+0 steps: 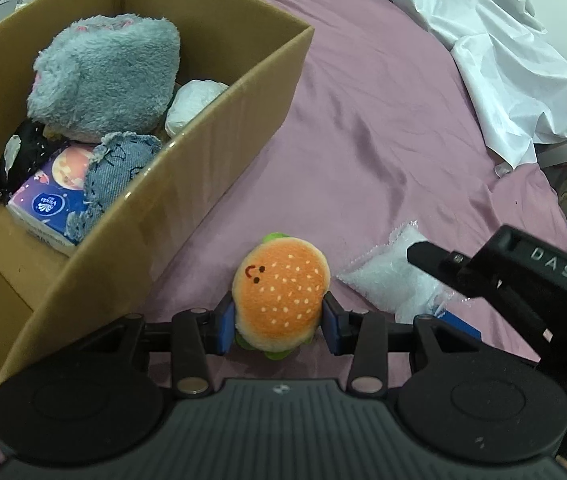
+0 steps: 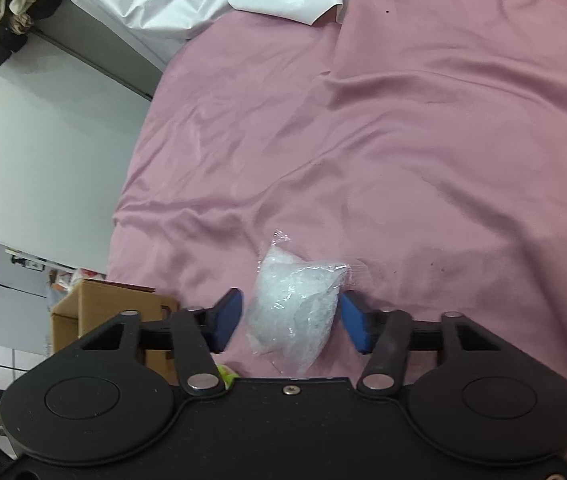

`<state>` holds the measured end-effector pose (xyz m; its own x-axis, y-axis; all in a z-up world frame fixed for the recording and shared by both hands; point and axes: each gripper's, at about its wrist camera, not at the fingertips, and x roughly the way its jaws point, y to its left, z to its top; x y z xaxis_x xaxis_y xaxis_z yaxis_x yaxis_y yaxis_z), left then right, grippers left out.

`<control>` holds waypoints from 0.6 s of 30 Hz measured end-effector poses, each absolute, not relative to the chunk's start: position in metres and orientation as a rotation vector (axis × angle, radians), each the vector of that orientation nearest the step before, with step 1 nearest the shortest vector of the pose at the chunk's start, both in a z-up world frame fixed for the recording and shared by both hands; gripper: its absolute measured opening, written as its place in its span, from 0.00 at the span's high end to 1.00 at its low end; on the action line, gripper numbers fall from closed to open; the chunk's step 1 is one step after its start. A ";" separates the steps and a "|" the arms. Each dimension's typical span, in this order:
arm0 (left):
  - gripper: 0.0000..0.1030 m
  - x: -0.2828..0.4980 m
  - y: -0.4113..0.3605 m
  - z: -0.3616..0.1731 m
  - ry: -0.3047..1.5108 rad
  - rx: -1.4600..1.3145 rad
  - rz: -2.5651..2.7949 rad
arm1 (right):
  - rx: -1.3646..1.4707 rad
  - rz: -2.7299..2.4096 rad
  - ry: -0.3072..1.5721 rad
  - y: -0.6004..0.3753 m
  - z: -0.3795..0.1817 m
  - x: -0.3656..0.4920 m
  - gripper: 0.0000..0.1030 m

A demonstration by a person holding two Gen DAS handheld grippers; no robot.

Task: Organize soft objects
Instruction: 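Close the left tool on the burger plush while the right tool grips the filling bag, then carry the burger plush with the left tool over the box while the right tool carries the bag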

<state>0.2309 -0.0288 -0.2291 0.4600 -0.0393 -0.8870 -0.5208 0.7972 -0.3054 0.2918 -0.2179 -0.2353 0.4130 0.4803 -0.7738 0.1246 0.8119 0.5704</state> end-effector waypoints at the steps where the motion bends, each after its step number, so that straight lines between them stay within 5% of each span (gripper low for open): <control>1: 0.59 0.231 -0.029 -0.229 1.065 -0.603 0.319 | 0.610 0.238 1.140 -0.218 -0.235 0.292 0.58; 7: 0.59 0.231 -0.029 -0.227 1.066 -0.598 0.322 | 0.576 0.236 1.135 -0.217 -0.231 0.288 0.73; 18: 0.59 0.219 -0.037 -0.202 1.036 -0.553 0.326 | 0.594 0.272 1.071 -0.230 -0.201 0.274 0.73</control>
<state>0.2186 -0.0373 -0.2021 0.4799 -0.0017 -0.8773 -0.5037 0.8182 -0.2771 0.2740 -0.2295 -0.2005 0.4658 0.4844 -0.7405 0.0727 0.8131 0.5776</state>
